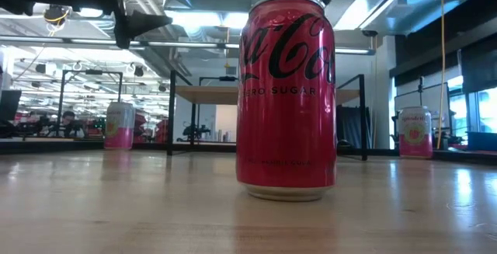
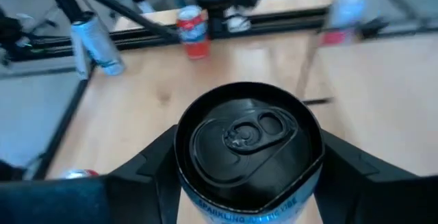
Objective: Place canned beverage on shelf
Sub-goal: Put the top white-blue soda can on the shelf
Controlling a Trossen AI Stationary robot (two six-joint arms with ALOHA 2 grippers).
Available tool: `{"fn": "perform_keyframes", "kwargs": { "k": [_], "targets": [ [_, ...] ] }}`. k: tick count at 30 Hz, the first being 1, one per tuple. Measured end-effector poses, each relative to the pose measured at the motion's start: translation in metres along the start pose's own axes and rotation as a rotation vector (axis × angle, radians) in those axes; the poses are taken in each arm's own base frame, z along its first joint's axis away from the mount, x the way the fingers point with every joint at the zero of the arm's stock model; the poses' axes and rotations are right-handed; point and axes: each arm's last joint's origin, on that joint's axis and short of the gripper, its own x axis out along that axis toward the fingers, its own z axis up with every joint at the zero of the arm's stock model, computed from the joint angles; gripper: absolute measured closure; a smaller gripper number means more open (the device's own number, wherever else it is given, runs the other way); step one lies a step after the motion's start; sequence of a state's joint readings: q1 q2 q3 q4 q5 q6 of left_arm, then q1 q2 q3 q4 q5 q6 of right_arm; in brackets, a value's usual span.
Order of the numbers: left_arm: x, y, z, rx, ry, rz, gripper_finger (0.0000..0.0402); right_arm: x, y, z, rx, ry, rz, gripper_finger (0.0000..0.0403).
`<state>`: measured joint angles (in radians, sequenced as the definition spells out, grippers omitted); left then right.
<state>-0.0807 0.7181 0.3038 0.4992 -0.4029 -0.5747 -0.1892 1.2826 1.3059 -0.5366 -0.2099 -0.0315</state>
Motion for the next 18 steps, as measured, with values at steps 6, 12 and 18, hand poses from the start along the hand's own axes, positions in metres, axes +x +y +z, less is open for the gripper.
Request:
{"fn": "perform_keyframes", "kwargs": {
  "k": [6,12,18],
  "targets": [
    [0.000,0.000,0.000,0.000,-0.007,0.009,0.0053,-0.049,-0.042,0.019,-0.069,-0.013,-0.045,0.0180],
    [0.000,0.001,0.000,0.001,-0.017,0.032,0.0053,-0.080,-0.087,0.004,-0.040,-0.041,-0.012,0.0180],
    [0.000,0.003,0.001,0.003,-0.053,0.096,0.0053,-0.099,-0.124,-0.018,-0.067,-0.057,-0.087,0.0180]
  ]
}}
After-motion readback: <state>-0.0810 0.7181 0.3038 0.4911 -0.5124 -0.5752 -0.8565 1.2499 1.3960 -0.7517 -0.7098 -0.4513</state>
